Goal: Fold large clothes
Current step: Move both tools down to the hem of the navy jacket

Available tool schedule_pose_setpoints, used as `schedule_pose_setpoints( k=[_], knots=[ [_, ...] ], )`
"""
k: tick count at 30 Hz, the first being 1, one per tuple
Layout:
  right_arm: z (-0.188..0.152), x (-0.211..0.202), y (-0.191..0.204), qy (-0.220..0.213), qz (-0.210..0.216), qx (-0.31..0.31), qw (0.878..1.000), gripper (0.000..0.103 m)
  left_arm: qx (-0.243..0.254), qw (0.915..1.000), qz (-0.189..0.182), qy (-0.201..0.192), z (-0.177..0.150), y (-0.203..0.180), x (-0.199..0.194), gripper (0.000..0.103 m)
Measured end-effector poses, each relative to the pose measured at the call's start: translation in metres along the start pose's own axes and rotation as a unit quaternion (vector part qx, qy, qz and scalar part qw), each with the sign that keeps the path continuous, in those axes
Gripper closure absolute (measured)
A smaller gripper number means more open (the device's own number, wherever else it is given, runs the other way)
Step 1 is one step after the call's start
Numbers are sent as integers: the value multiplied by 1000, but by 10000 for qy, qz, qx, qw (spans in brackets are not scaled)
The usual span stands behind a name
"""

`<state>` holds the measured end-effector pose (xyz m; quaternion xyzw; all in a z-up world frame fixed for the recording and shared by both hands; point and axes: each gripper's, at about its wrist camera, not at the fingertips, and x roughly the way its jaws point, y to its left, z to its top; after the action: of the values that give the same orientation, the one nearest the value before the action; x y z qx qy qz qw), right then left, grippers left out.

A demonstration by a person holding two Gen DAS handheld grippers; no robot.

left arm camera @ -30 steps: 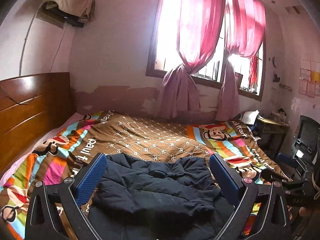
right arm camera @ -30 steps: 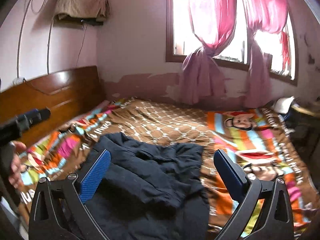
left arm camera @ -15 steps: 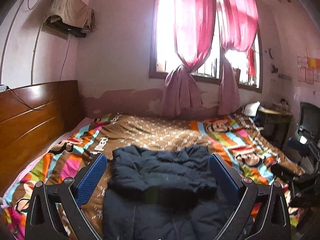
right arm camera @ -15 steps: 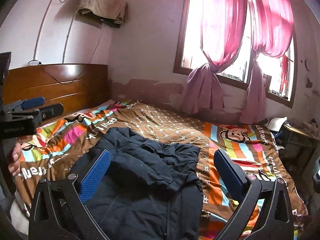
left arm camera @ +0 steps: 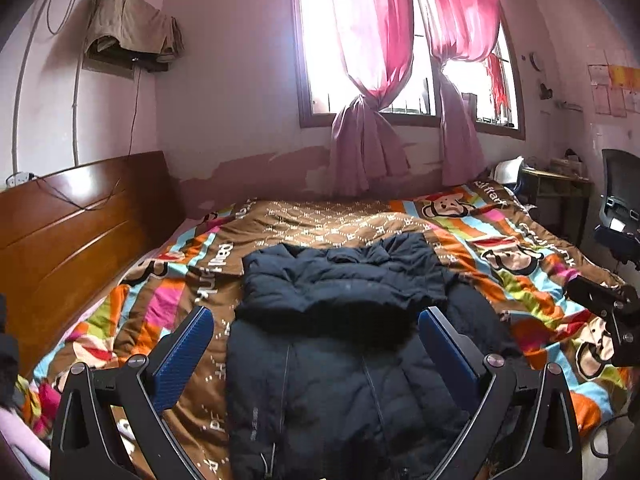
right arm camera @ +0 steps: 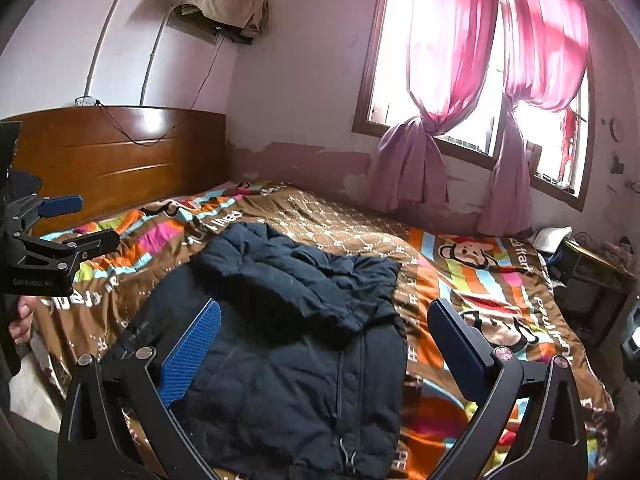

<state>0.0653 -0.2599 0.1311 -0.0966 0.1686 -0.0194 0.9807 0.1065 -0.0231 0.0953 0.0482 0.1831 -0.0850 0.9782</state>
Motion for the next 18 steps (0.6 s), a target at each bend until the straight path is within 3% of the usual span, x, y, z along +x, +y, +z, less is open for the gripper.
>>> schedule_pose_setpoints(
  k=[5,12,18],
  knots=[
    [-28,-5,9,79,-9,29,10000,2,101,9999,75,93,-27,-6,-4,0],
    [-61,-10,14,255,133,-6,9996,2,605,9975,328,173,-65,-15,-9,0],
    [-89,-6,12,556,84,-55,9984,2,548,9963,197,625,-100,-1,3,0]
  ],
)
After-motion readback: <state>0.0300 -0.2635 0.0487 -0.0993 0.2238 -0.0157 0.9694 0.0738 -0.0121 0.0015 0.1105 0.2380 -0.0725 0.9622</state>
